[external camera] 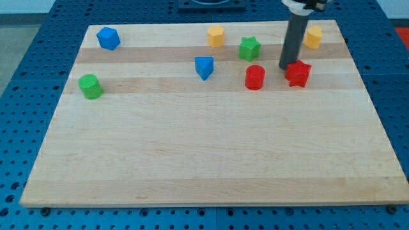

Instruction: Push red star slightly right

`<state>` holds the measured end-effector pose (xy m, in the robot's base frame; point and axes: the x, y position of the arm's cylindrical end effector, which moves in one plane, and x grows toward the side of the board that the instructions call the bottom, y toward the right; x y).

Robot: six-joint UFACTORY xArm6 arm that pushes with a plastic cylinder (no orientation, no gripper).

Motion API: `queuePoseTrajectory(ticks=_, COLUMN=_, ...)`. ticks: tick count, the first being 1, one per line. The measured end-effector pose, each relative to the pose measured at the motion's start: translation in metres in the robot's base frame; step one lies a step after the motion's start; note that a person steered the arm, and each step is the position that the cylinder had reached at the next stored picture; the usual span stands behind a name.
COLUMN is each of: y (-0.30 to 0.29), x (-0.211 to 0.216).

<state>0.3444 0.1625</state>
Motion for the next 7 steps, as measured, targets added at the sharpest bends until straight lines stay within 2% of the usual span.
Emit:
queuePoseTrajectory(ticks=3, y=0.017, x=0.022)
queuePoseTrajectory(ticks=7, y=-0.014, x=0.032)
